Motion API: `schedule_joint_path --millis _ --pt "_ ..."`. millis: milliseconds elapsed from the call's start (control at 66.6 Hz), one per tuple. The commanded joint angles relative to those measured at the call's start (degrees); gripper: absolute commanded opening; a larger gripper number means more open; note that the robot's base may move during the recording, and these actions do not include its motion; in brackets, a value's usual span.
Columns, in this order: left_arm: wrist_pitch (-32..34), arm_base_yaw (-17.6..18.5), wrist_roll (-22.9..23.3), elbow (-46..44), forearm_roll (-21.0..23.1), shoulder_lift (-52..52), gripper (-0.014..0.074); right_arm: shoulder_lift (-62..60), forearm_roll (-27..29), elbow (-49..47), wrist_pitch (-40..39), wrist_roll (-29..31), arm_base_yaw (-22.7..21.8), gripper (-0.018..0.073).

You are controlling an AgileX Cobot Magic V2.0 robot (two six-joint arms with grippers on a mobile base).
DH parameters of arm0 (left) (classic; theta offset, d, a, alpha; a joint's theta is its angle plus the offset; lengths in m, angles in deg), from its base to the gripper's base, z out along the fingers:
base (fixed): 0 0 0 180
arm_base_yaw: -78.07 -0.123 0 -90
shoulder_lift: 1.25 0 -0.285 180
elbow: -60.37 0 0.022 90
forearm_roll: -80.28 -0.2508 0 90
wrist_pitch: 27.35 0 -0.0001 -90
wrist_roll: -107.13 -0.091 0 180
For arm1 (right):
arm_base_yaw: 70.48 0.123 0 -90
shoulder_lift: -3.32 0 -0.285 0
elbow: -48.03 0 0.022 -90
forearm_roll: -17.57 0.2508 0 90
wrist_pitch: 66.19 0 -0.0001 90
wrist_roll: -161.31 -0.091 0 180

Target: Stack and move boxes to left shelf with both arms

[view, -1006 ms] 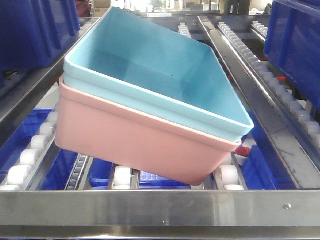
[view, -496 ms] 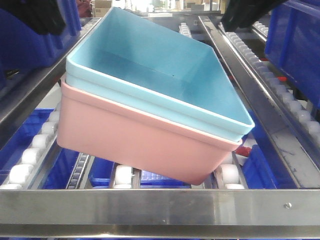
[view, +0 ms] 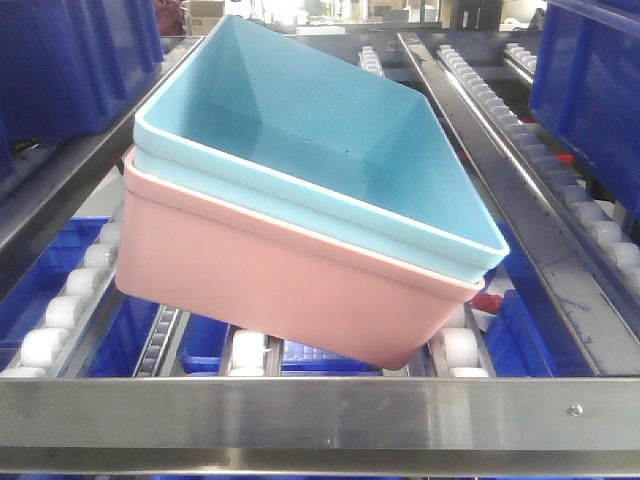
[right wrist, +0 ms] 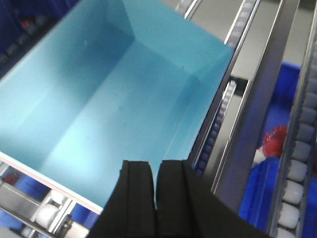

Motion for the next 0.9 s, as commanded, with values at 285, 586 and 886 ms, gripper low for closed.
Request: schedule_joint_path --millis 285,586,886 --pt "4.50 7.68 -0.87 7.21 -1.42 17.83 -0.0003 -23.98 -1.75 11.58 -4.24 0.02 0.61 0.0055" --pt "4.29 7.68 -0.87 7.96 -1.42 17.96 -0.0003 -24.78 -1.75 12.70 -3.29 0.02 0.61 0.0055" --pt "4.29 7.68 -0.87 7.96 -1.42 17.96 -0.0003 -24.78 -1.75 12.70 -3.29 0.02 0.61 0.0055"
